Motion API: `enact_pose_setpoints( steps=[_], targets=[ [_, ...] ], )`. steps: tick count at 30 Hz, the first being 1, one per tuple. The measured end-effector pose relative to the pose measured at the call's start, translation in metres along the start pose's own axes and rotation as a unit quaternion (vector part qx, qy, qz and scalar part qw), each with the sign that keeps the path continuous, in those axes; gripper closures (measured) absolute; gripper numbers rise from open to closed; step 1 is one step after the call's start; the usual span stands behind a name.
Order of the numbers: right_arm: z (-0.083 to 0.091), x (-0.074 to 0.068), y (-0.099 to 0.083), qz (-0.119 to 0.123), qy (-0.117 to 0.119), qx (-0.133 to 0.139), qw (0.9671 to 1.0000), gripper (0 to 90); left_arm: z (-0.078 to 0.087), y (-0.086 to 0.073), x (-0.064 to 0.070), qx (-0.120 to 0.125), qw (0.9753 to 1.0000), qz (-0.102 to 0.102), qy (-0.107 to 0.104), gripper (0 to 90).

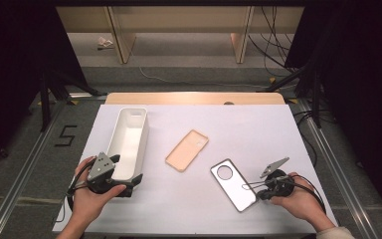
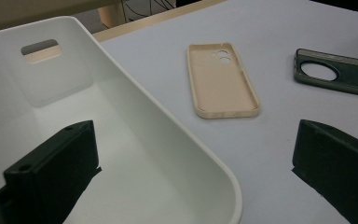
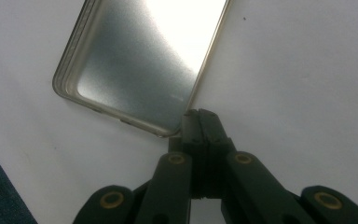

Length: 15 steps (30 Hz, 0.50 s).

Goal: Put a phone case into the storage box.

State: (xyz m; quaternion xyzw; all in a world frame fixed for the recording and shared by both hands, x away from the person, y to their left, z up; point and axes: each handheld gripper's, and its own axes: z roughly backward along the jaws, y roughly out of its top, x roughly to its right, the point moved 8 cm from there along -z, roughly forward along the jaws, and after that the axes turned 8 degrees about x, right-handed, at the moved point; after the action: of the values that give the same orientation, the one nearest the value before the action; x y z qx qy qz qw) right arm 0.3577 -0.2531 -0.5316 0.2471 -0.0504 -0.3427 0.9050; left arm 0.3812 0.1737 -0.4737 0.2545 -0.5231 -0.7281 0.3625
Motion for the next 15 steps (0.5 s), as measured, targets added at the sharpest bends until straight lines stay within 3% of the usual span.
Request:
enact_pose_setpoints(
  steps=[5, 15],
  targets=[
    [-0.001, -0.004, 0.001, 0.003, 0.013, -0.002, 0.9999, 90.0, 0.0, 0.0, 0.0, 0.0, 1.0, 0.0, -0.001, 0.0],
    [-0.009, -0.022, 0.01, 0.032, 0.039, -0.005, 0.9987, 90.0, -0.001, 0.0, 0.001, 0.001, 1.0, -0.001, -0.001, 0.0]
  ],
)
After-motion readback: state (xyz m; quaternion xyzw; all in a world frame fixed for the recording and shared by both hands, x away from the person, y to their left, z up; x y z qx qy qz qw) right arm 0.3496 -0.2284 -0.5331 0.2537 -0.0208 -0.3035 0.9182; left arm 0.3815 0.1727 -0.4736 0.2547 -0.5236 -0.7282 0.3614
